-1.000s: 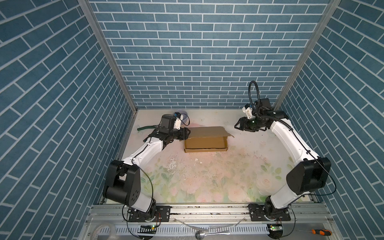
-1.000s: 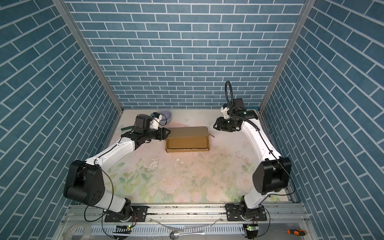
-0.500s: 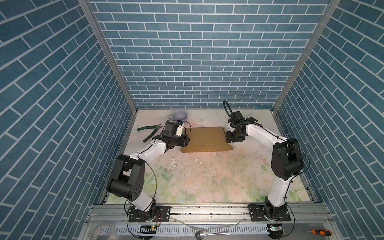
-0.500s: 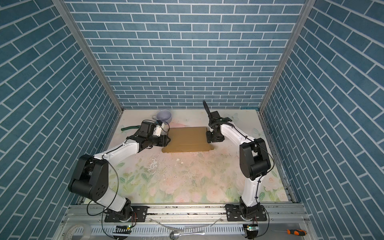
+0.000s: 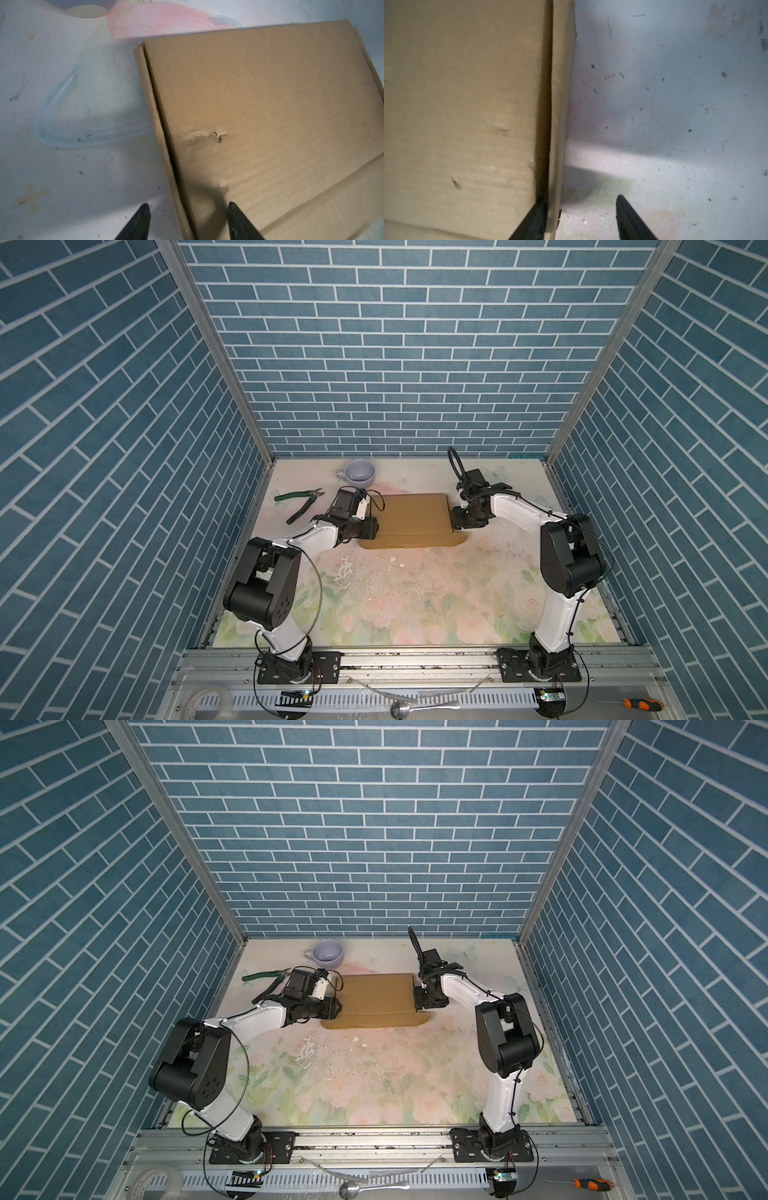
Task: Fold the paper box
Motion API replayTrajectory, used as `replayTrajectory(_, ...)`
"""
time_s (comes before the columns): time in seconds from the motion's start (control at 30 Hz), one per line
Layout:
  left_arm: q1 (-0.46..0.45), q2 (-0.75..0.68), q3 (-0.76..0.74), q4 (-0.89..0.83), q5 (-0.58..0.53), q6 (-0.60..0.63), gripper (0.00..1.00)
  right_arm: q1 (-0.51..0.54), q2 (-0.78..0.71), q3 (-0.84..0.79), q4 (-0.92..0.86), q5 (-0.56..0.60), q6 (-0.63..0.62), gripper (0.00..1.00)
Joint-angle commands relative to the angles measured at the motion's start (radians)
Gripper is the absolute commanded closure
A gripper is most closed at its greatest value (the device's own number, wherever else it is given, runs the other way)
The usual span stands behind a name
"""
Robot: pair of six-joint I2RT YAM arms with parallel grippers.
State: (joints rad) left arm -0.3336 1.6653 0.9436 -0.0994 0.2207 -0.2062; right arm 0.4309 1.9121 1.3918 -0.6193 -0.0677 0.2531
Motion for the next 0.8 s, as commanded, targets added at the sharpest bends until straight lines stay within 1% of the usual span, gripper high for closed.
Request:
replayTrajectory(0.0, -0.004, -0.041, -0.022, 0.017, -0.028, -0.037, 0.35, -0.002, 0.016, -0.033, 0.012, -0.014, -0.026, 0.44)
replayTrajectory(0.03, -0.003, -0.066, -0.027, 0.024, -0.026, -0.044, 0.33, -0.004, 0.000, -0.033, 0.013, -0.014, -0.029, 0.43)
replayTrajectory(0.17, -0.001, -0.171, -0.052, 0.048, -0.058, -0.054, 0.23, -0.048, -0.074, -0.036, 0.035, -0.170, -0.016, 0.35)
replayTrajectory(0.27, 0.016, -0.239, -0.107, 0.107, -0.076, -0.107, 0.14, -0.095, -0.111, -0.053, 0.057, -0.275, 0.024, 0.27)
replayTrajectory(0.3, 0.020, -0.254, -0.137, 0.144, -0.077, -0.135, 0.10, -0.105, -0.118, -0.063, 0.067, -0.300, 0.037, 0.27)
replayTrajectory(0.33, 0.022, -0.259, -0.156, 0.175, -0.070, -0.158, 0.08, -0.109, -0.122, -0.076, 0.079, -0.317, 0.045, 0.26)
replayTrajectory(0.37, 0.021, -0.249, -0.169, 0.200, -0.051, -0.174, 0.08, -0.110, -0.121, -0.091, 0.094, -0.325, 0.053, 0.23)
replayTrajectory(0.43, 0.018, -0.201, -0.164, 0.203, -0.027, -0.195, 0.08, -0.109, -0.105, -0.105, 0.102, -0.320, 0.061, 0.22)
replayTrajectory(0.5, 0.013, -0.154, -0.157, 0.190, -0.033, -0.211, 0.08, -0.109, -0.091, -0.124, 0.127, -0.329, 0.070, 0.21)
replayTrajectory(0.57, 0.014, -0.126, -0.154, 0.161, -0.062, -0.227, 0.08, -0.109, -0.081, -0.126, 0.147, -0.345, 0.079, 0.21)
replayTrajectory(0.67, 0.013, -0.115, -0.179, 0.167, -0.071, -0.244, 0.08, -0.109, -0.066, -0.132, 0.194, -0.403, 0.101, 0.20)
replayTrajectory(0.77, 0.014, -0.081, -0.208, 0.228, -0.005, -0.282, 0.09, -0.109, -0.035, -0.149, 0.260, -0.491, 0.141, 0.21)
